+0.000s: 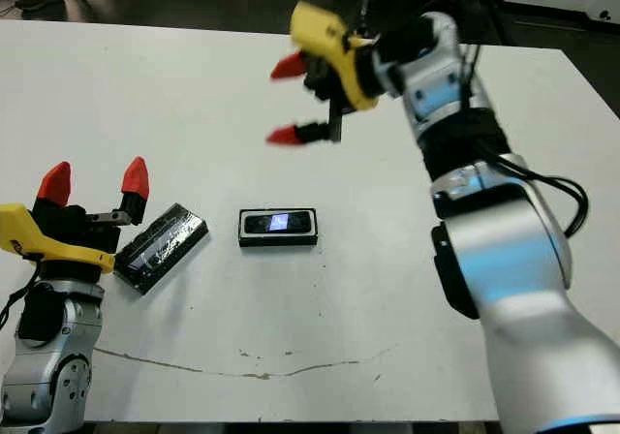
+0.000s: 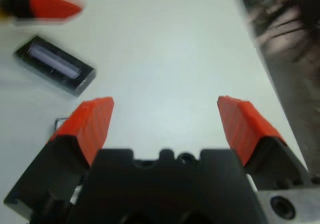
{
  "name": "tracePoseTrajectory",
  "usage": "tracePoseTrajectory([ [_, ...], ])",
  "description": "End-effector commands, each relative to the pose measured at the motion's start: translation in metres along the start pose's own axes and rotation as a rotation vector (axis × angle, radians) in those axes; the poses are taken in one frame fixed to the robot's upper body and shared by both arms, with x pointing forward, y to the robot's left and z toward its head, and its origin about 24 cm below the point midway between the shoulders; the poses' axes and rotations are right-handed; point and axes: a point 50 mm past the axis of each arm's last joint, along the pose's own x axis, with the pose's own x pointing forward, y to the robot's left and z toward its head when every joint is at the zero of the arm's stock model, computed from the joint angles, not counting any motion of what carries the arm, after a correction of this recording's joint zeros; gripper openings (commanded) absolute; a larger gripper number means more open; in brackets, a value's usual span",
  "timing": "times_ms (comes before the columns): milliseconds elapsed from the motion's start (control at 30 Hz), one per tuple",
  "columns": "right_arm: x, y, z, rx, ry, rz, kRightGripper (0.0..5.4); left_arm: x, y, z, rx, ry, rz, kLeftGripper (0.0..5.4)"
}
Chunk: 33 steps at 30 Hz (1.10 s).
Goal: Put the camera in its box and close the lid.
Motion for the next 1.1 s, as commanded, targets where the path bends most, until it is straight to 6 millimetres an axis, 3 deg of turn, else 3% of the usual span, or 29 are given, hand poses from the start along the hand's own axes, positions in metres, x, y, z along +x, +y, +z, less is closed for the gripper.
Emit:
tracePoseTrajectory([
  [33, -0.010, 0.016, -0.015, 0.030, -0.014, -0.122, 5.29, -0.002, 0.001, -0.004, 0.007, 0.022, 0.004, 5.40],
  [300, -0.020, 0.065, -0.030, -0.050, -0.124, -0.413, 4.13, -0.002, 0.001, -0.005, 0.007, 0.023, -0.004, 5.40],
  [533, -0.021, 0.095, -0.044, -0.082, -0.199, -0.531, 2.92, -0.002, 0.001, -0.005, 0.013, 0.021, -0.007, 5.40],
  [1100, -0.007, 0.128, -0.067, -0.089, -0.089, -0.601, 0.17, -0.003, 0.000, -0.006, 0.012, 0.024, -0.017, 5.40],
])
